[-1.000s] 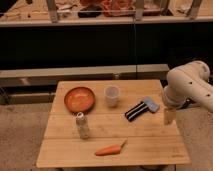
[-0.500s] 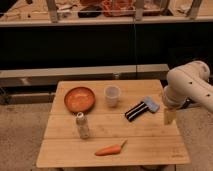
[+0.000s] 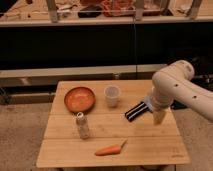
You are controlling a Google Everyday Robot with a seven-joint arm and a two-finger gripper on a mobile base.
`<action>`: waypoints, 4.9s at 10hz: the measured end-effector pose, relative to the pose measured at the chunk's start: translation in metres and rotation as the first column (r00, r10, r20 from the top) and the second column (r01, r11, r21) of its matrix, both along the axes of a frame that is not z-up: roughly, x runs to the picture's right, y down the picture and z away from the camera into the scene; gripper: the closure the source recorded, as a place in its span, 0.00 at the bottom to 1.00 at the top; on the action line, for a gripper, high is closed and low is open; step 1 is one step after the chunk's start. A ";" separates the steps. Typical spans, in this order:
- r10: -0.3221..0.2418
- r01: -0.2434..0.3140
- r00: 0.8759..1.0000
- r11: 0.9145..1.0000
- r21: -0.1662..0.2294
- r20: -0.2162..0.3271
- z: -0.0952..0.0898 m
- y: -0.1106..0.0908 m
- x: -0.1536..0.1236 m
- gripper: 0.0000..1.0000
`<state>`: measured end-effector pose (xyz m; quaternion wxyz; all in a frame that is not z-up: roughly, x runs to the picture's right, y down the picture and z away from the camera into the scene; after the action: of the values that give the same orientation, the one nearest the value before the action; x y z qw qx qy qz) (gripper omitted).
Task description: Knock the bottle over
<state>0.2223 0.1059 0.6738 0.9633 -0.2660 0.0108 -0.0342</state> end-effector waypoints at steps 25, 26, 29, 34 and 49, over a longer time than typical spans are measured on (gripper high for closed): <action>-0.186 0.183 0.948 0.983 0.035 0.258 0.005 0.053 -0.164 0.20; -0.184 0.182 0.946 0.983 0.032 0.268 0.005 0.055 -0.167 0.20; -0.188 0.186 0.940 0.982 0.034 0.285 0.005 0.058 -0.169 0.20; -0.193 0.195 0.928 0.981 0.026 0.318 0.004 0.068 -0.177 0.20; -0.212 0.228 0.907 0.974 -0.003 0.363 0.010 0.092 -0.188 0.20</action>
<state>0.0345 0.1979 0.6833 0.9326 -0.2739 -0.1367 -0.1909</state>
